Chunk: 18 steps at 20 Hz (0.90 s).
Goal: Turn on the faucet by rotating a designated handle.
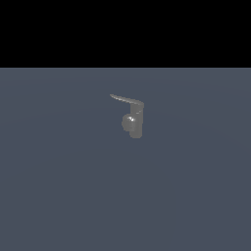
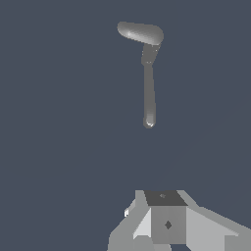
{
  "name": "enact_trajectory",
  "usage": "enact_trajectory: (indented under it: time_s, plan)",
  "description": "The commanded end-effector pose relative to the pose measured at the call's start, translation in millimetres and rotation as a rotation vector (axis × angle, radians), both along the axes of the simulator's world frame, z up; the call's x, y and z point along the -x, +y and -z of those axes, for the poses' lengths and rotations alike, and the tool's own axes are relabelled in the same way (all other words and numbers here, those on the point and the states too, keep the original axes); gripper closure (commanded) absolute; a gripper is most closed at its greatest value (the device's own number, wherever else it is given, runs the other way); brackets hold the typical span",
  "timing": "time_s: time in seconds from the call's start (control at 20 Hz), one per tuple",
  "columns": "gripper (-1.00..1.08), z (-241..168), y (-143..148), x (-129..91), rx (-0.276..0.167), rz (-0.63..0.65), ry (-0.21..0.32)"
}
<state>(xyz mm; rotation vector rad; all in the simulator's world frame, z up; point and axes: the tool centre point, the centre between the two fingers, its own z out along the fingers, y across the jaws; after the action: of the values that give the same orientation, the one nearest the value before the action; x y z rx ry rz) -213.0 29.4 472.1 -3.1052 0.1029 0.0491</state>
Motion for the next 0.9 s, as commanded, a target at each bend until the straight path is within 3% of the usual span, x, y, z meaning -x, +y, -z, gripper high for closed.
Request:
enact_trajectory:
  time_s: [0.0, 0.45, 0.85]
  plan:
    - [1.08, 3, 2, -15, -0.021, 0.052, 0.007]
    - [1.08, 23, 7, -84, -0.091, 0.309, 0.050]
    - [1.08, 56, 9, -147, -0.120, 0.560, 0.093]
